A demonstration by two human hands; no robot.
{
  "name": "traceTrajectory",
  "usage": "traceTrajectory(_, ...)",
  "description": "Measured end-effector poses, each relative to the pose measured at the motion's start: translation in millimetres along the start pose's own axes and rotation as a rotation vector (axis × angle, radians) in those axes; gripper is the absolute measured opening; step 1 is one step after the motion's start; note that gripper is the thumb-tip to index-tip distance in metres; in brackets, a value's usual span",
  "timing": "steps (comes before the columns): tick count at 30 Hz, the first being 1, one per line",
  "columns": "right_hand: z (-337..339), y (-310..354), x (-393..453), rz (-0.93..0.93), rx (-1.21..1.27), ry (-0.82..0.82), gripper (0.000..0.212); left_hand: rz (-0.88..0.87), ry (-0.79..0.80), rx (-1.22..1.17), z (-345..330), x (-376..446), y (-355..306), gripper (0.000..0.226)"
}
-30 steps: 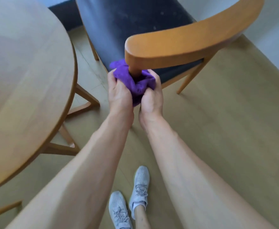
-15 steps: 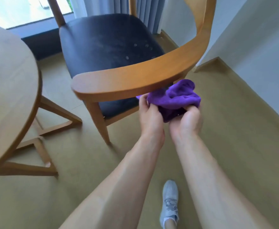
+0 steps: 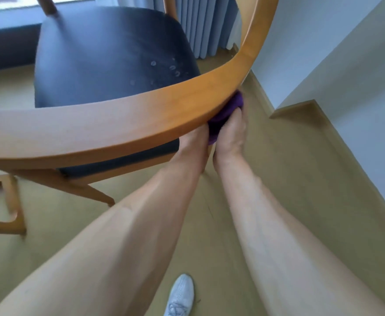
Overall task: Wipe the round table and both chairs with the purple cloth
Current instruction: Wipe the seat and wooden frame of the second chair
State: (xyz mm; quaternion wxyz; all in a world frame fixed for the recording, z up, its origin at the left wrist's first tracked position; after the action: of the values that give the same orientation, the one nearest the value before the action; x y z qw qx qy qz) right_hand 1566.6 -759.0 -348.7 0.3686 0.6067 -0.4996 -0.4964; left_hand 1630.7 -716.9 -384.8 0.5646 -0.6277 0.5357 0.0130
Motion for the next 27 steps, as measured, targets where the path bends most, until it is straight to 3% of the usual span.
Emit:
traceTrajectory(2, 3.4, -18.1, -0.1, -0.014, 0.035, -0.004, 0.027, -0.057, -0.013, -0.025, 5.7, 2.6, 2.2, 0.018)
traceTrajectory(6, 18.9, -42.5, -0.3, -0.102, -0.174, -0.028, 0.038, -0.210, -0.156, 0.231, 19.3, 1.1, -6.5, 0.005)
traceTrajectory(11, 32.0, -33.9, -7.8, -0.165, -0.265, -0.066, 0.032, -0.107, -0.201, 0.229, 24.8, -13.7, -6.1, 0.013)
traceTrajectory(14, 44.2, -16.7, -34.1, -0.161, -0.252, -0.098, 0.036, -0.118, -0.237, 0.347, 34.0, -36.5, -10.6, 0.011)
traceTrajectory(18, 62.4, 14.3, -80.3, -0.064, -0.335, -0.105, 0.044, -0.234, -0.035, 0.305, 36.1, -87.1, -21.3, 0.014)
traceTrajectory(22, 56.5, 46.1, -132.9, 0.013, -0.434, 0.016, 0.058, -0.293, 0.159, 0.353, 48.8, -136.3, -41.3, 0.019)
traceTrajectory(27, 32.3, 83.5, -203.4, 0.037, -0.557, -0.011, 0.040, -0.381, 0.369, 0.484, 85.0, -184.7, -99.0, 0.013)
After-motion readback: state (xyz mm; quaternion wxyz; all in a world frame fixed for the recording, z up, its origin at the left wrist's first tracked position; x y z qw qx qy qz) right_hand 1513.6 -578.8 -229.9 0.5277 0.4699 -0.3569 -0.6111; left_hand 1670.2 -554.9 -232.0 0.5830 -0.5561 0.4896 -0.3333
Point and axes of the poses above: each hand's wrist, its own x-axis towards the middle knuckle, its own z-axis out of the back of the hand, y = z × x, the point moved 7 cm from there along x, towards the middle knuckle, and after that the axes turned 3 degrees about -z, right-handed, at the moved point
